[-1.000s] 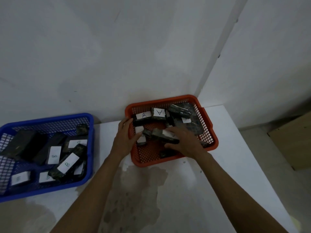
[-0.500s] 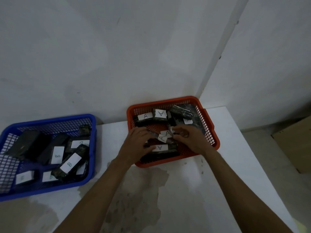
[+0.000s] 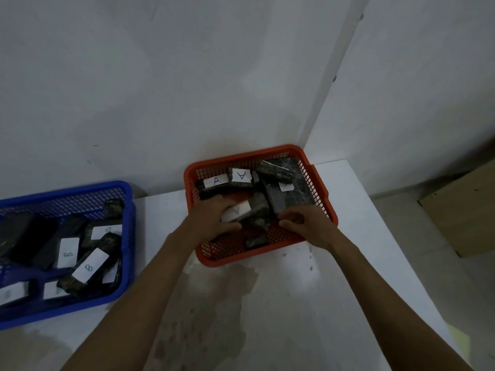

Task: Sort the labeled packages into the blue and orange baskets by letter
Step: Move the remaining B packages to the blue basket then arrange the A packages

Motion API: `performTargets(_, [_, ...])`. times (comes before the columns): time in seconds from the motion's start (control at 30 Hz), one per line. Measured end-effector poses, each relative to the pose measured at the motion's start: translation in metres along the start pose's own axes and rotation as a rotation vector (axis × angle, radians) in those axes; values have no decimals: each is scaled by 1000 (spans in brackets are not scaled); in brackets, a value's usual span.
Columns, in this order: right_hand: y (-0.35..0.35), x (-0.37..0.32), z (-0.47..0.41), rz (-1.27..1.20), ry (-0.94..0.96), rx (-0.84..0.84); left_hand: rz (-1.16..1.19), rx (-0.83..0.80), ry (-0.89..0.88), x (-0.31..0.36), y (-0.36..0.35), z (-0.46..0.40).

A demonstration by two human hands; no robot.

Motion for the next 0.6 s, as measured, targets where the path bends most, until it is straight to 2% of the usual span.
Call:
performTargets(0.13, [-14,-18,-14,51,73,-106,102,265,-22,0,30,7])
performTargets(0.33, [-37,-48,-41,273,80,-342,188,391,-27,1,38,20])
performTargets(0.47, [-39,-55,-44,396,69,-377,252,465,-13,-1,40,28])
performTargets(0.6, [-40,-56,-45,379,38,-402,288,483,-1,-3,43,35])
Point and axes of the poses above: each hand's wrist, its own z-axis away from the middle knuckle, its own y-axis out of the back of the hand, x = y × z, the point moved 2 cm from there along -z, towards the middle knuckle, and after that the axes turned 15 degrees about z, right-handed, at the moved point
